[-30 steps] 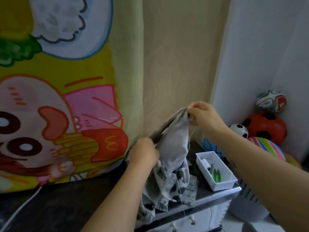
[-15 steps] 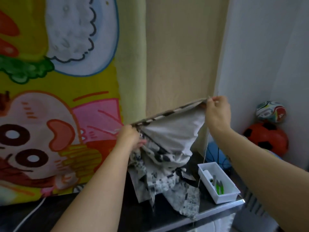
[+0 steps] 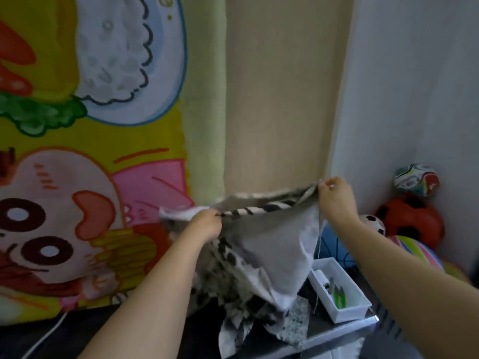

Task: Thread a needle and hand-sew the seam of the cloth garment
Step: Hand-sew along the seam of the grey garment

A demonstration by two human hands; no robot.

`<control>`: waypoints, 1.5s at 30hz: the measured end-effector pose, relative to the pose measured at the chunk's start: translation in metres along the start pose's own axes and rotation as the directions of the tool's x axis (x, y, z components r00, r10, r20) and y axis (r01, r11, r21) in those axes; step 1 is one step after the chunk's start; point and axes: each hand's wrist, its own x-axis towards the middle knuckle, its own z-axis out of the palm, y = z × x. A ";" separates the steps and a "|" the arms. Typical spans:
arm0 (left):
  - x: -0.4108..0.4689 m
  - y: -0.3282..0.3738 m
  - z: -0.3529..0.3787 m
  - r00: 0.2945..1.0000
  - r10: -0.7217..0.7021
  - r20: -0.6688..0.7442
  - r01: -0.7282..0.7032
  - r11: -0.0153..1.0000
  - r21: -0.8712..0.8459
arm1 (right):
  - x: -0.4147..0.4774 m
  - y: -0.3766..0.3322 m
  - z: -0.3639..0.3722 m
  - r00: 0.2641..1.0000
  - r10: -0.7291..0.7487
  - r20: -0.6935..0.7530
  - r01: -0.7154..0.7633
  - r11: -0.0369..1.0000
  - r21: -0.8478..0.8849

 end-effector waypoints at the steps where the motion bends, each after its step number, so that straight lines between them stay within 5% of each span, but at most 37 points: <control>1: -0.001 -0.005 0.005 0.999 -0.031 0.017 0.030 0.998 0.050 | -0.001 0.005 0.003 0.999 0.040 0.000 -0.040 0.999 0.002; 3: -0.002 -0.007 0.005 0.992 -0.103 -0.069 0.102 0.995 -0.013 | 0.002 0.008 0.007 0.997 0.082 -0.007 -0.082 0.996 0.017; 5: -0.002 -0.001 -0.004 0.934 -0.116 -0.339 0.081 0.990 -0.115 | 0.009 -0.003 0.007 0.997 0.059 -0.039 -0.056 0.996 0.075; 7: -0.003 0.006 -0.014 0.727 0.021 -0.686 -0.162 0.977 -0.142 | 0.013 -0.023 0.001 0.988 -0.057 -0.146 0.080 0.984 0.157; 9: 0.000 0.008 -0.020 0.529 0.170 -0.831 -0.507 0.849 -0.149 | 0.009 -0.039 -0.005 0.920 -0.273 -0.282 0.321 0.937 0.140; 11: 0.006 0.001 -0.016 0.645 0.155 -0.748 -0.574 0.744 -0.341 | 0.006 -0.031 -0.001 0.872 -0.407 -0.271 0.435 0.899 0.050; 12: 0.012 -0.008 -0.007 0.748 0.167 -0.643 -0.465 0.823 -0.326 | 0.005 -0.017 0.005 0.887 -0.412 -0.209 0.423 0.906 0.004; 13: 0.013 -0.018 0.006 0.853 0.188 -0.487 -0.313 0.931 -0.187 | 0.001 0.000 0.011 0.916 -0.381 -0.129 0.379 0.925 -0.040; 15: 0.010 -0.039 0.033 0.978 0.173 -0.119 -0.161 0.981 0.110 | -0.012 0.032 0.022 0.971 -0.232 0.054 0.237 0.963 -0.128; 18: -0.014 -0.060 0.065 0.987 0.079 0.139 -0.104 0.977 0.186 | -0.034 0.066 0.032 0.959 -0.002 0.282 0.082 0.958 -0.275; 23: -0.041 -0.101 0.095 0.967 -0.212 0.142 0.183 0.964 0.195 | -0.052 0.090 0.036 0.898 0.107 0.426 0.043 0.944 -0.326; 28: -0.056 -0.117 0.100 0.804 -0.475 0.357 0.223 0.799 0.559 | -0.056 0.091 0.031 0.894 0.063 0.445 0.080 0.952 -0.297; 31: -0.060 -0.088 0.092 0.867 -0.416 0.275 0.183 0.778 0.600 | -0.059 0.086 0.031 0.873 0.050 0.485 0.111 0.948 -0.298; 34: -0.069 -0.047 0.094 0.998 -0.064 -0.003 0.059 0.890 0.451 | -0.061 0.081 0.032 0.863 0.026 0.504 0.137 0.949 -0.284; 38: -0.074 -0.004 0.116 0.877 0.336 -0.343 -0.324 0.942 0.093 | -0.063 0.072 0.030 0.841 0.007 0.541 0.180 0.939 -0.292; 41: -0.070 0.012 0.137 0.783 0.388 -0.487 -0.431 0.902 0.027 | -0.061 0.065 0.028 0.827 -0.010 0.562 0.221 0.925 -0.310; 45: -0.064 0.016 0.147 0.745 0.352 -0.566 -0.455 0.890 -0.045 | -0.057 0.063 0.024 0.809 -0.018 0.587 0.242 0.921 -0.306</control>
